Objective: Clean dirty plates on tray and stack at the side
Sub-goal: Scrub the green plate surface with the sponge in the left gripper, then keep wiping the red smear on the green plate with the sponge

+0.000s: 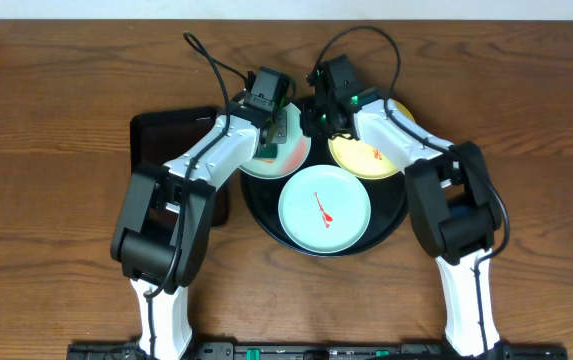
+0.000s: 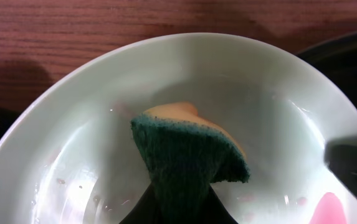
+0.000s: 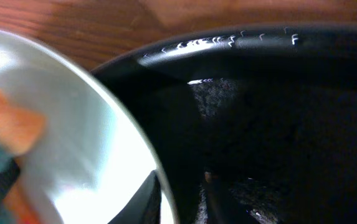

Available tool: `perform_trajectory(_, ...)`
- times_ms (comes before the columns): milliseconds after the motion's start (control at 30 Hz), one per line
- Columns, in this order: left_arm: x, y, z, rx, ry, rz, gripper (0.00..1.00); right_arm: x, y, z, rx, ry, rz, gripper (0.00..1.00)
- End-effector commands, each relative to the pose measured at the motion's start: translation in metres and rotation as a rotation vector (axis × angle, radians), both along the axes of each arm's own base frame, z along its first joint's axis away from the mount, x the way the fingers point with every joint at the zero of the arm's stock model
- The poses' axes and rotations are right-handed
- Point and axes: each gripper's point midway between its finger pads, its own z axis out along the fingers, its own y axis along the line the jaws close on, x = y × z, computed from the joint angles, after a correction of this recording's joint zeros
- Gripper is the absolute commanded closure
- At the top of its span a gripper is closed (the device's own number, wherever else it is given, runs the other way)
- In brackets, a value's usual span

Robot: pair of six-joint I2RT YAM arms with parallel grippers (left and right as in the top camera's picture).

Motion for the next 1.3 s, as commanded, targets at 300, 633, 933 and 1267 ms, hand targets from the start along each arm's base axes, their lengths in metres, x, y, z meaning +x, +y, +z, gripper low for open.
perform_trajectory(300,0.009,0.0,0.004,-0.002,-0.021,0.038,0.93,0.003,-0.02,-0.012,-0.088,0.016,-0.059,0.99)
perform_trajectory(633,0.008,-0.025,0.014,-0.021,-0.063,-0.009,0.93,-0.001,-0.055,-0.012,-0.185,0.057,-0.118,0.99)
perform_trajectory(933,0.016,-0.03,0.003,-0.068,-0.081,0.048,0.93,-0.012,-0.065,-0.018,-0.239,0.101,-0.125,0.99)
perform_trajectory(1267,0.034,-0.038,0.012,-0.115,-0.164,0.056,0.93,-0.019,-0.06,-0.019,-0.227,0.125,-0.105,0.99)
